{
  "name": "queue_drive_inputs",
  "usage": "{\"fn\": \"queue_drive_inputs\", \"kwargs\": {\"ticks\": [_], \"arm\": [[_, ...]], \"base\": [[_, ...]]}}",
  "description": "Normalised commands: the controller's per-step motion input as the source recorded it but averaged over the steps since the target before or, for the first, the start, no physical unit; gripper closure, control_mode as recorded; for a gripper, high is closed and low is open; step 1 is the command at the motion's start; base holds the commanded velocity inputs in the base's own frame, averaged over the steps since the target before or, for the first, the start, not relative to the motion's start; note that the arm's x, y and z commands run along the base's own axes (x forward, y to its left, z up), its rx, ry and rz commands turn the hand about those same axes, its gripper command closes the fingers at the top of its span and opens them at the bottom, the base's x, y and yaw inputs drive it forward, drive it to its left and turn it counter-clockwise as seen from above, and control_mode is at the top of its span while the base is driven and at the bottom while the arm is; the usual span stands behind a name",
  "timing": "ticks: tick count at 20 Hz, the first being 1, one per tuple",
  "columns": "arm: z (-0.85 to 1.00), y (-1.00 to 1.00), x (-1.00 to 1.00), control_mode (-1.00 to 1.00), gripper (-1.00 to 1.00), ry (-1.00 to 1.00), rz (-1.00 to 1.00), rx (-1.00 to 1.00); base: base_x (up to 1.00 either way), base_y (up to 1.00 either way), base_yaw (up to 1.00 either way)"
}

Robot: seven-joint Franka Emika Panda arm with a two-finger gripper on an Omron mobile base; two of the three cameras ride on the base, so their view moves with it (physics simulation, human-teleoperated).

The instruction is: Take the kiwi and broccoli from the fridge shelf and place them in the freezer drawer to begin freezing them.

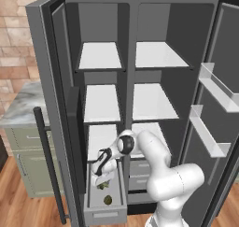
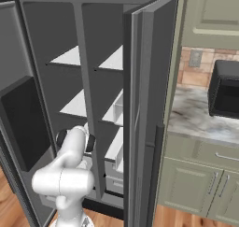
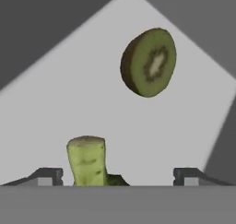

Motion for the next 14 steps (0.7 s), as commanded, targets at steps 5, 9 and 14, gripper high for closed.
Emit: {"fn": "queue_drive_inputs", "kwargs": {"ticks": [5,9,14], "arm": [[0.27,0.00,-0.72,-1.00,-1.00,-0.24,0.00,0.00],[0.46,-0.15,-0.52,-1.00,-1.00,-0.23,-0.01,0.00],[0.72,-0.23,-0.30,-1.00,-1.00,-0.19,-0.03,0.00]], "base": [[0.00,0.00,0.00],[0.00,0.00,0.00],[0.00,0.00,0.00]]}}
